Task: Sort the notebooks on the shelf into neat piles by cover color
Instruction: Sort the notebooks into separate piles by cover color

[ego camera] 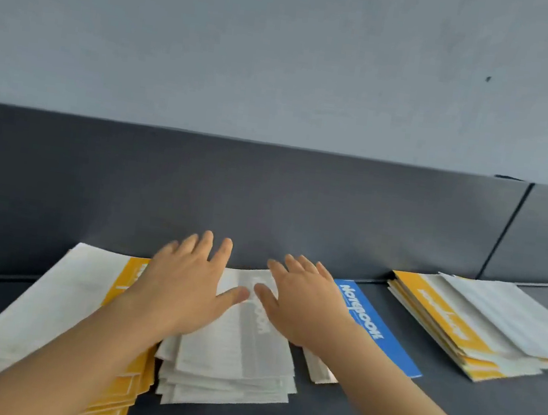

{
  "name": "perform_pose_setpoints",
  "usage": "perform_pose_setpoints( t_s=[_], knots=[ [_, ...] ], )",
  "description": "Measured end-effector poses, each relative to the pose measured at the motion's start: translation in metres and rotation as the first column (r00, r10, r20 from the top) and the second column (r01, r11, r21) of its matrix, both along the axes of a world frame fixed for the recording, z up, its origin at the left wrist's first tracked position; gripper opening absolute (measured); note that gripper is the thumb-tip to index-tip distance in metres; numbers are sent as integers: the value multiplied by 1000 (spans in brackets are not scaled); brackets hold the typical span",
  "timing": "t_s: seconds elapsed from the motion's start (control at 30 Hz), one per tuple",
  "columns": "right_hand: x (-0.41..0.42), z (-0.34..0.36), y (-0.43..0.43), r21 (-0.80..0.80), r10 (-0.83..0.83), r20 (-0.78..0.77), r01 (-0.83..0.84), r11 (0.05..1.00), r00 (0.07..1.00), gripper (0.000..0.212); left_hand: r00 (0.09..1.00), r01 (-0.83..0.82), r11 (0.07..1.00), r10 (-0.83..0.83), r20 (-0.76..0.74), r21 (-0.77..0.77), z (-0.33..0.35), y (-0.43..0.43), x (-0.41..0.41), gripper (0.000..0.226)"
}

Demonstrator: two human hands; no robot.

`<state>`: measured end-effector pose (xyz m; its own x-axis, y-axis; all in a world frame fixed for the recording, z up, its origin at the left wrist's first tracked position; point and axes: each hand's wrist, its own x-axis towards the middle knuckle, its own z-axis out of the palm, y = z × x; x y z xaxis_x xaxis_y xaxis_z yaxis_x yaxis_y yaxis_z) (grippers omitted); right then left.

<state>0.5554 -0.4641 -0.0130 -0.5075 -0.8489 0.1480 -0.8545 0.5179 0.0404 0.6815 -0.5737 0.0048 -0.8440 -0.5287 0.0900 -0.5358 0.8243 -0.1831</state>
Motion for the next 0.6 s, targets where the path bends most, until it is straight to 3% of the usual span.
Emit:
perform_pose_setpoints(
  t_s=[0.2,0.37,0.43,0.53,0.6],
  knots=[
    [-127,-10,117,-6,-148,23,148,989,989,53,987,153,988,-151,-57,34,-23,103,-131,86],
    [-245,-25,206,0,-243,55,243,970,968,54,980,168,976,-150,-131,138,-43,186,-241,83],
    [-280,-30,233,47,-292,79,289,956,953,46,977,144,955,-96,-188,260,-45,212,-281,72],
    [-314,-39,257,71,-239,213,229,971,947,11,956,118,841,47,-288,527,-50,242,-332,58],
    [-324,-41,266,25,-167,325,168,985,931,19,928,150,700,145,-344,698,-54,254,-356,60]
  ],
)
